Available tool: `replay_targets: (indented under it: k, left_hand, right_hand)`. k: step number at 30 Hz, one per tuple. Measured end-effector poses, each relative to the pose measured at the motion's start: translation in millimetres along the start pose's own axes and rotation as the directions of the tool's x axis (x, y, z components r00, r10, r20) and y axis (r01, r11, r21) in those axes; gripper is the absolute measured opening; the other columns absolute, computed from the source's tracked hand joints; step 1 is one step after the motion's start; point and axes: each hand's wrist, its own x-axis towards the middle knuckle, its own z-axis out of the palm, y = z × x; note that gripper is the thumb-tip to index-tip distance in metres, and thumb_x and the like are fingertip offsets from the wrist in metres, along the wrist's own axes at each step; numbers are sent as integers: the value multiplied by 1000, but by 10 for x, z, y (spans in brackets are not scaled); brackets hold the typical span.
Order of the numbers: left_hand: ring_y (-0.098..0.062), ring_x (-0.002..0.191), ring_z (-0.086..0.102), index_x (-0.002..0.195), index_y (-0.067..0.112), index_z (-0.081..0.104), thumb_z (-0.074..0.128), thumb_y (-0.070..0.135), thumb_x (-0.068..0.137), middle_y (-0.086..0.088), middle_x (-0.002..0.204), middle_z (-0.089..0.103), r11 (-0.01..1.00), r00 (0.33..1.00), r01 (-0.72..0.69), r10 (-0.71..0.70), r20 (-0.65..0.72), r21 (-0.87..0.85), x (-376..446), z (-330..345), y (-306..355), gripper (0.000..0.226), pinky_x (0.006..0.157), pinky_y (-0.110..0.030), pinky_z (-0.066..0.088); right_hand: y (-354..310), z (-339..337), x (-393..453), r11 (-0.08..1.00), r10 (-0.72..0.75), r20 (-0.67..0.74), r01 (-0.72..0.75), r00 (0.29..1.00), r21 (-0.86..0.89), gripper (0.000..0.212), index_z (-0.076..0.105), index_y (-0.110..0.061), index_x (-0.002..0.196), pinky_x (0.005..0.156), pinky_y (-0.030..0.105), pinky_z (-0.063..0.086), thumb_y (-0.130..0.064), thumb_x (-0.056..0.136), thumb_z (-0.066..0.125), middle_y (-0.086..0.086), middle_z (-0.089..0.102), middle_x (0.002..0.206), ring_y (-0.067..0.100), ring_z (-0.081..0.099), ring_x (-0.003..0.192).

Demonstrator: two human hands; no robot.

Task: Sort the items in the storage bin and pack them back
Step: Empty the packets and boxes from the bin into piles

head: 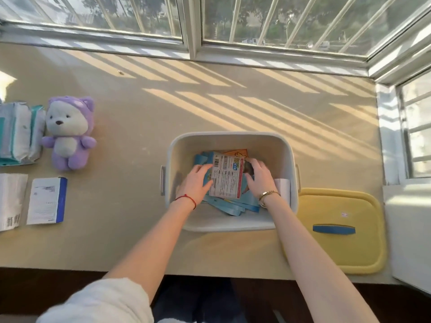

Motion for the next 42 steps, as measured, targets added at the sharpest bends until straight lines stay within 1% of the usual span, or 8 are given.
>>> replay_targets:
  k: [8, 14, 20, 23, 25, 29, 36, 42]
  left_hand:
    - [-23, 125, 43, 136, 24, 46, 69, 22, 85, -5, 136, 43, 998, 998, 63, -64, 24, 10, 216, 305, -14, 55, 103, -41, 43]
    - [-26, 124, 39, 130, 22, 45, 79, 24, 75, -8, 132, 43, 989, 990, 135, -133, -37, 58, 280, 393, 27, 64, 95, -40, 42]
    - [-22, 106, 50, 113, 18, 44, 79, 14, 74, -5, 109, 53, 986, 983, 168, -169, -73, -16, 308, 476, -39, 52, 90, -38, 47]
    - [-21, 85, 57, 106, 18, 42, 60, 0, 84, 0, 85, 53, 990, 984, 133, -138, -117, -50, 245, 471, -33, 34, 69, -36, 49]
    - [-19, 80, 56, 106, 16, 42, 55, 0, 86, -1, 87, 54, 992, 981, 120, -125, -146, -43, 205, 464, -46, 30, 64, -33, 47]
    - [-13, 86, 53, 109, 18, 44, 72, 11, 81, 1, 108, 48, 985, 979, 144, -156, -128, -97, 205, 461, -69, 41, 77, -29, 49]
    - [-17, 75, 60, 99, 19, 48, 70, -2, 76, 1, 98, 60, 935, 946, 238, -285, -158, -264, 264, 410, -150, 38, 73, -35, 56]
    - [-13, 80, 56, 102, 19, 49, 75, 12, 77, 3, 97, 60, 939, 950, 235, -277, -146, -251, 198, 354, -183, 37, 76, -38, 54]
  right_hand:
    - [138, 154, 256, 999, 33, 51, -31, 998, -40, 43, 46, -19, 134, 104, 46, 41, -8, 92, 50, 11, 56, 127, 31, 44, 121]
    - [164, 193, 280, 997, 10, 24, -8, 1000, -79, 40, 49, -17, 129, 106, 42, 38, -6, 91, 53, 9, 54, 126, 27, 41, 121]
    - [152, 193, 289, 997, 17, 11, -17, 1000, -71, 33, 49, -14, 119, 100, 42, 43, -4, 88, 56, 11, 47, 121, 29, 46, 112]
    - [139, 193, 295, 998, 37, -4, -37, 999, -46, 28, 46, -17, 106, 96, 43, 46, -1, 86, 58, 7, 44, 117, 28, 50, 107]
    - [135, 187, 294, 999, 50, -10, -50, 999, -22, 30, 44, -20, 97, 95, 45, 47, 1, 83, 60, 5, 43, 112, 26, 50, 104]
    - [124, 181, 295, 996, 86, -4, -86, 996, 1, 33, 42, -23, 91, 92, 47, 48, 0, 80, 63, 3, 44, 105, 24, 50, 99]
    - [140, 203, 315, 996, 84, 14, -84, 996, 23, 35, 40, -27, 88, 90, 47, 51, -1, 82, 63, 0, 50, 100, 23, 52, 99]
    - [98, 173, 322, 987, 133, 3, -133, 991, 85, 41, 38, -36, 80, 82, 45, 57, -3, 83, 62, 4, 56, 100, 23, 58, 95]
